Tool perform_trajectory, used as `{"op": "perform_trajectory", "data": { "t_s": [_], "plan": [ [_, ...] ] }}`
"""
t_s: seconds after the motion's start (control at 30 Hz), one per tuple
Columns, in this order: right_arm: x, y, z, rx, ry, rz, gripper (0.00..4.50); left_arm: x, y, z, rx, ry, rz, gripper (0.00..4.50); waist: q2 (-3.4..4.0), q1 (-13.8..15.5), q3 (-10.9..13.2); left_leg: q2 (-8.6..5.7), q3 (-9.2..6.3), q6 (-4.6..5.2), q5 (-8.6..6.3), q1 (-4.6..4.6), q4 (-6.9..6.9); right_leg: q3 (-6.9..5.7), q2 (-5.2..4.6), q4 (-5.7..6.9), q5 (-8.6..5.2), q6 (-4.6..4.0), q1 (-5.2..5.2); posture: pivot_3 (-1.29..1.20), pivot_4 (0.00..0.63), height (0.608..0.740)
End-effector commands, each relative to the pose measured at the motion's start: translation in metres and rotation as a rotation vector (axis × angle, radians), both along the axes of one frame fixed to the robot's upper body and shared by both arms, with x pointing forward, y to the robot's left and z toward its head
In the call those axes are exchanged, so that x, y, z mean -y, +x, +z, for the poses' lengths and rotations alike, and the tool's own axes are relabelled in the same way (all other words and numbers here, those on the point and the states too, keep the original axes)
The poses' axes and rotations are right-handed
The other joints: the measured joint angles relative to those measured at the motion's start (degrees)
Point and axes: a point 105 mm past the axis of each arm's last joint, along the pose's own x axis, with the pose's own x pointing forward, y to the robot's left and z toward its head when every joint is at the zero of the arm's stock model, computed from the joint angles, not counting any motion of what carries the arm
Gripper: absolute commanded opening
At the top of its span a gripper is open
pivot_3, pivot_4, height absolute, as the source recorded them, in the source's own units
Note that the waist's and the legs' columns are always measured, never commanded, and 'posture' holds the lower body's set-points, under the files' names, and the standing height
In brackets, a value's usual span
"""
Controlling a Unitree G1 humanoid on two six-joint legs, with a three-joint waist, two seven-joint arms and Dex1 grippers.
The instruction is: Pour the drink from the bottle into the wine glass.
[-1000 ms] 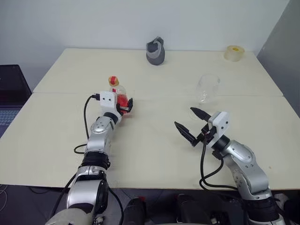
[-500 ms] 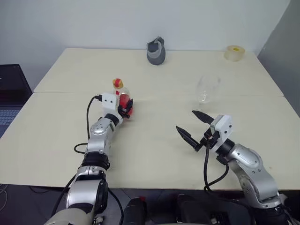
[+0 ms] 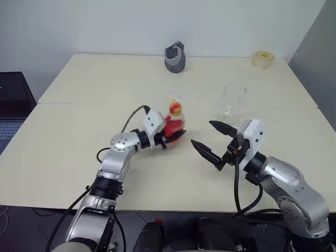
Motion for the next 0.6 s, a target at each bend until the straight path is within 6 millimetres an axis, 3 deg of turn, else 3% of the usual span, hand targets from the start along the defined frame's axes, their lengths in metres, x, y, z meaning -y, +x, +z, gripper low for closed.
{"op": "perform_trajectory", "data": {
  "t_s": [0.03, 0.3, 0.57, 0.6],
  "plan": [
    [-0.001, -0.004, 0.014, 0.054, 0.001, -0.016, 4.5, 0.02, -0.013, 0.017, 0.042, -0.015, -0.132, 1.94, 0.0, 0.0, 0.0, 0.0, 0.01, 0.0, 0.0, 0.0, 0.0, 0.01, 0.0, 0.01, 0.0, 0.0, 0.0, 0.0, 0.15, 0.74],
    [-0.008, -0.007, 0.023, 0.085, 0.027, -0.023, 4.5, 0.043, -0.032, 0.013, 0.002, 0.004, -0.305, 1.9, 0.0, -0.1, 0.0, 0.0, 0.08, 0.02, 0.0, 0.0, 0.0, 0.01, 0.05, 0.01, 0.0, 0.01, 0.0, 0.0, 0.15, 0.74],
    [-0.008, -0.006, 0.024, 0.069, 0.039, -0.004, 4.5, 0.046, -0.032, 0.011, -0.001, 0.009, -0.325, 1.89, 0.0, -0.1, 0.0, 0.0, 0.11, 0.02, 0.0, -0.01, 0.0, 0.02, 0.06, 0.0, -0.01, 0.01, 0.0, 0.0, 0.15, 0.74],
    [-0.008, -0.006, 0.025, 0.068, 0.045, -0.005, 4.32, 0.046, -0.033, 0.011, -0.001, 0.009, -0.325, 1.89, 0.0, -0.1, 0.0, 0.0, 0.11, 0.02, 0.0, -0.01, 0.0, 0.02, 0.06, 0.0, -0.01, 0.01, 0.0, 0.0, 0.15, 0.74]
  ]
}}
